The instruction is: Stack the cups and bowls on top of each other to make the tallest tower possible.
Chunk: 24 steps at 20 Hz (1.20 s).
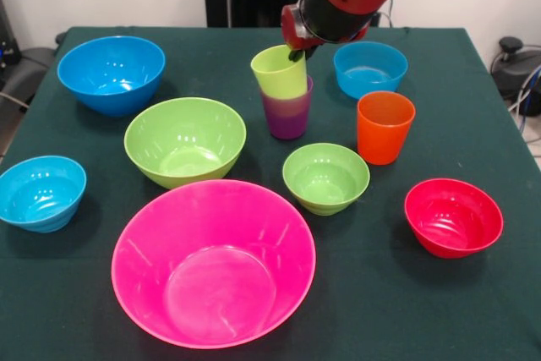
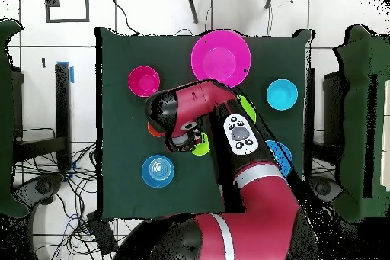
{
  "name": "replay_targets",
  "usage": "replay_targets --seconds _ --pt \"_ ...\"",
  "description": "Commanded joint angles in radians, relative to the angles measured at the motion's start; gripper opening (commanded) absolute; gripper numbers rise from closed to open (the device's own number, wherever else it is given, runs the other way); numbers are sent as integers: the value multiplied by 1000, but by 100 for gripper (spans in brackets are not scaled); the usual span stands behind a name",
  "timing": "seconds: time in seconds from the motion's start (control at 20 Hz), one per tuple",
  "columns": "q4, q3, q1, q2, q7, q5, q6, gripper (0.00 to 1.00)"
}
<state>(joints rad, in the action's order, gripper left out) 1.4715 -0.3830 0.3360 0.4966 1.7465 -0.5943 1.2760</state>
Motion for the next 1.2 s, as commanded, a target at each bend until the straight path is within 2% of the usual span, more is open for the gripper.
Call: replay_targets --seconds 0.05,1.2 --pt "4 5 -22 -23 -77 -94 -90 0" --pt "23 8 -21 -20 -71 -99 -109 0"
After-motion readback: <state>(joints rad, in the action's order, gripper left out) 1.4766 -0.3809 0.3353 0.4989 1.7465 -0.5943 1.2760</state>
